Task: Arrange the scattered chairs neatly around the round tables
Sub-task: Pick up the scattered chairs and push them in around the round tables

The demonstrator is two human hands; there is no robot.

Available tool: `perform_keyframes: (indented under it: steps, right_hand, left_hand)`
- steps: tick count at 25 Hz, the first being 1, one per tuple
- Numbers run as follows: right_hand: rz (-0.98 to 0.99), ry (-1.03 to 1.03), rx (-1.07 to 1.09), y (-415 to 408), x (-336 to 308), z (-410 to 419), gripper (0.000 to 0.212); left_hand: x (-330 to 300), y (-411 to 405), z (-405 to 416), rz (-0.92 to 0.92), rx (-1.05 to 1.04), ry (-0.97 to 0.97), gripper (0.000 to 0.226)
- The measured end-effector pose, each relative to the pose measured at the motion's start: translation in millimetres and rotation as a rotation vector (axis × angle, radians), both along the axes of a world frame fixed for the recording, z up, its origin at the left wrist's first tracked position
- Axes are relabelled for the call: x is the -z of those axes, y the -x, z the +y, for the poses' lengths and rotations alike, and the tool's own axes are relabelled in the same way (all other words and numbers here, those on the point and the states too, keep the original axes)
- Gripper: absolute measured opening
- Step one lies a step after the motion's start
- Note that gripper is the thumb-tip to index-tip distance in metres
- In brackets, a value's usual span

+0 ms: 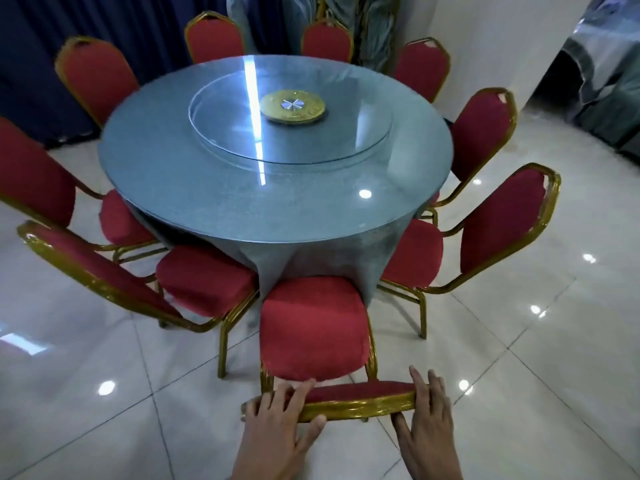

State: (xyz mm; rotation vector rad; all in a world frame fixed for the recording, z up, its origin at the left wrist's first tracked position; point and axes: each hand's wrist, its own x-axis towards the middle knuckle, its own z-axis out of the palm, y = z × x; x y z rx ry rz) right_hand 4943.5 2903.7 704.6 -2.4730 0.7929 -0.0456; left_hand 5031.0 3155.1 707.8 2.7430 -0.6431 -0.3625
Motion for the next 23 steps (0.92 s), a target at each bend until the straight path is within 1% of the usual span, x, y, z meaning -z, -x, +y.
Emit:
perform_keyframes:
  steps: [1,3,5,7,9,11,13,16,19,21,23]
  right_hand:
    - [-0.028,-0.026,-0.019,0.4,2.7,-8.3,0.085]
    - [-0.078,-0.047,-0.058,-5.4,3.8,-26.3,0.087]
    - [-0.042,-0.059,-0.093,-25.9,0.4,-45.5,0.082]
    - [0.008,-0.072,-0.168,-43.9,-1.4,-59.3,0.074]
    - [-0.046,-0.072,-0.204,-67.3,-6.4,-60.7,0.072]
    - [-0.069,-0.064,-0.191,-95.4,-13.6,-53.3,0.07]
    - [-0.047,-0.045,-0.18,-110.9,-18.1,-46.9,0.068]
    - [-0.068,-0.024,-0.173,-87.1,-3.8,-36.0,0.067]
    - [-0.12,-0.001,-0.152,-59.3,24.2,-26.5,0.075]
    - [-0.129,0.0,-0.166,-72.3,35.8,-24.8,0.073]
    - [-0.118,0.016,-0.175,-94.4,28.6,-21.2,0.067]
  left_hand:
    - [0.7,8.0,-7.1,0.0,-0.035,0.009,0.067]
    - [-1.2,9.7,-21.1,0.058,-0.094,0.054,0.062]
    - [-8.6,-7.6,-31.6,0.094,-0.103,0.1,0.059]
    - [-15.1,-27.3,-39.1,0.065,-0.098,0.114,0.063]
    - [-22.5,-53.7,-40.1,0.034,-0.109,0.112,0.072]
    - [-29.1,-85.1,-37.9,0.002,-0.122,0.117,0.077]
    - [-34.0,-103.7,-34.5,-0.015,-0.13,0.122,0.075]
    - [-16.7,-83.9,-22.3,-0.002,-0.091,0.122,0.068]
    - [13.9,-52.8,-8.5,-0.016,-0.113,0.136,0.059]
    - [20.9,-69.5,-1.6,-0.029,-0.136,0.141,0.06]
    - [12.0,-100.5,-0.3,-0.023,-0.083,0.142,0.063]
